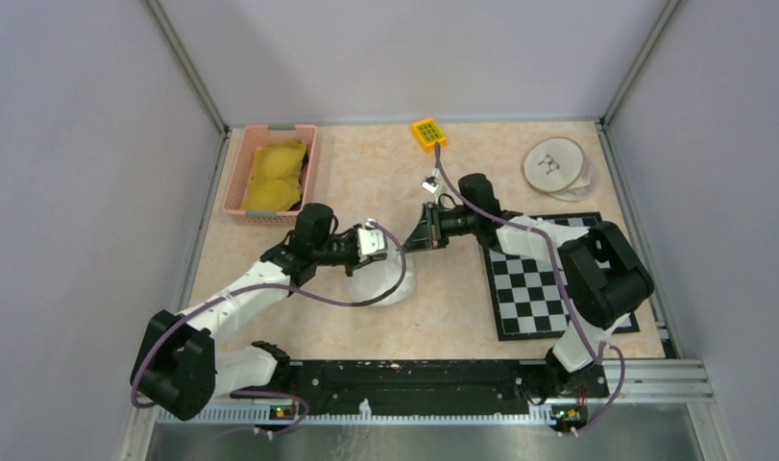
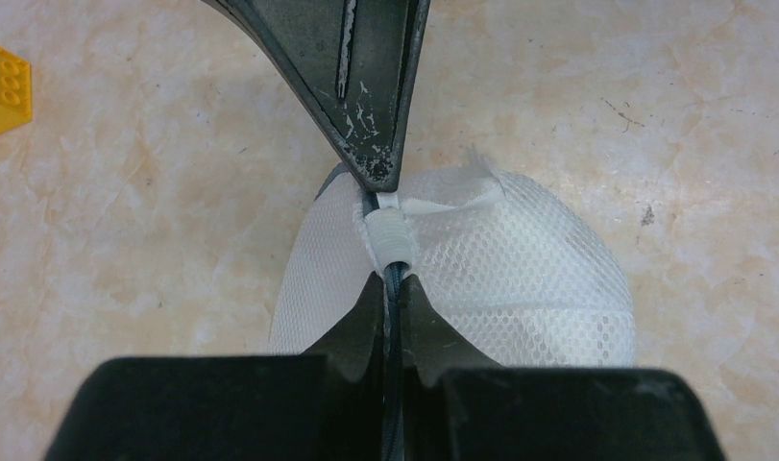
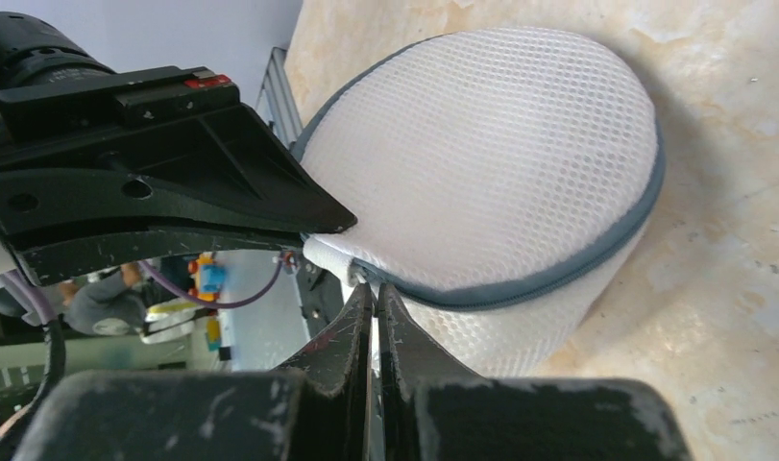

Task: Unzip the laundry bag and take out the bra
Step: Unzip the laundry bag at the center of the board.

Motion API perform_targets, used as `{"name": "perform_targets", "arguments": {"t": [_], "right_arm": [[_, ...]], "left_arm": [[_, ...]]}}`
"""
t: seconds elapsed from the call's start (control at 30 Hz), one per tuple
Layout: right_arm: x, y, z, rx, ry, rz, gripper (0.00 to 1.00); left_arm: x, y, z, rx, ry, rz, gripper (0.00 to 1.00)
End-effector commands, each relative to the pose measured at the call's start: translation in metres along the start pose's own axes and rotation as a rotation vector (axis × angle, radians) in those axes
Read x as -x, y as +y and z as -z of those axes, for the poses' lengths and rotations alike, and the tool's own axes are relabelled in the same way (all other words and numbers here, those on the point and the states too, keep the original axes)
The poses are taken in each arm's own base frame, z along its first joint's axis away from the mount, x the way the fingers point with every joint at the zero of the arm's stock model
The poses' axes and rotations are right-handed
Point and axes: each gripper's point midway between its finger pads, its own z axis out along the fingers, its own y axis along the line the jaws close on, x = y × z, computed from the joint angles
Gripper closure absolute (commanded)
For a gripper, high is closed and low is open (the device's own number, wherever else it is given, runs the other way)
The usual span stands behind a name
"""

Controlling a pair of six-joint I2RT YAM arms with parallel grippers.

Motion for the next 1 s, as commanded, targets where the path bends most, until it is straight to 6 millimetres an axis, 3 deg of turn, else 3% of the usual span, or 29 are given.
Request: {"name": "perform_targets", "arguments": {"t": [0.0,0.2,0.43,0.6,0.97], "right_arm": [[0.025,-0.009,0.013,-0.108,-0.089,0.084,1.00],[0.027,-0.013,0.015,-0.140,-0.099,0.108,1.00],[0.019,0.024,0.006,0.112,-0.052,0.056,0.99],[0.017,0.030,0.004,0.155,-0.040,0.020,0.71],[0.004,0.018,0.003,0.125,0.009,-0.027,0.59]], "left_arm": [[0.014,0.011,0.002,0.029,-0.027,-0.039,1.00],[0.014,0.012,0.002,0.033,-0.025,-0.043,1.00],[0.019,0.009,0.000,0.010,-0.056,-0.049,1.00],[0.021,0.008,0.000,0.006,-0.063,-0.048,1.00],[0.026,0.008,0.001,0.011,-0.088,-0.053,1.00]]}}
